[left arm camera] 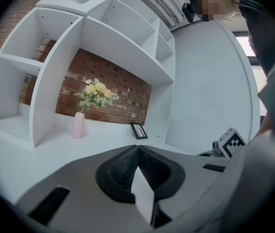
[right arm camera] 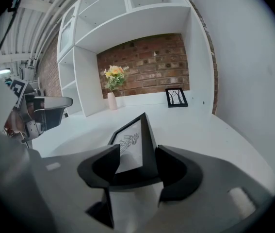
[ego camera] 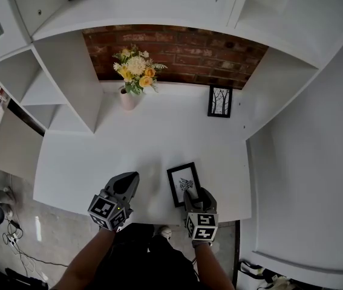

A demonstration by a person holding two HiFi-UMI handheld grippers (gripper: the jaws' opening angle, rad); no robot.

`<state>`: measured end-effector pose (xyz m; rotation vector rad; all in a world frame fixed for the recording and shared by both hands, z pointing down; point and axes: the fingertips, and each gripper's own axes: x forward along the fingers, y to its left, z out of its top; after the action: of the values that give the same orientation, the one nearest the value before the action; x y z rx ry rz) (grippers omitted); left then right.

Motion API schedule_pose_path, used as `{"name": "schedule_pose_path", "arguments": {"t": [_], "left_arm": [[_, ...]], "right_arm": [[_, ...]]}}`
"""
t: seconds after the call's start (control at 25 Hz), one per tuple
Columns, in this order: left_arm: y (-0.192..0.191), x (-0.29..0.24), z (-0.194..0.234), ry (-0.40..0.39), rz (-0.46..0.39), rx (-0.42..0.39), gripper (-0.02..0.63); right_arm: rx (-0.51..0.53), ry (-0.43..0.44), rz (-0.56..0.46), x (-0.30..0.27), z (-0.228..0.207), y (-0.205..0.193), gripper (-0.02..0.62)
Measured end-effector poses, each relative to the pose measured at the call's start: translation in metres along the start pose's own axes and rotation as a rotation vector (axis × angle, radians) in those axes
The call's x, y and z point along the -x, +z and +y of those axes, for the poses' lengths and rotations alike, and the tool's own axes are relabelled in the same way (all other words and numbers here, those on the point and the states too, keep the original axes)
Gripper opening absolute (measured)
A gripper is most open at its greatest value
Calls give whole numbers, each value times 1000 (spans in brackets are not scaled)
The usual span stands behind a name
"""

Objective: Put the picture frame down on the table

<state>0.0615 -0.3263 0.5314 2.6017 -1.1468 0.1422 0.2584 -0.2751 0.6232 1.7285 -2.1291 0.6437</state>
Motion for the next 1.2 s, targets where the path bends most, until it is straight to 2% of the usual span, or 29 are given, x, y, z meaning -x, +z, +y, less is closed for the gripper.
{"name": "schedule_pose_path", "arguments": {"t": [0.36,0.84,1.2], "left_arm": [[2,1,6,15,-10,4,1],[5,4,10,34,-18,5,2],[5,4,8,35,-16,10,2]], "right_arm": [[-26,10,60,-11,3,-13,250],[-9,37,118,-17,11,-14,261],[-15,43,98,-19,9,-12,261]]}}
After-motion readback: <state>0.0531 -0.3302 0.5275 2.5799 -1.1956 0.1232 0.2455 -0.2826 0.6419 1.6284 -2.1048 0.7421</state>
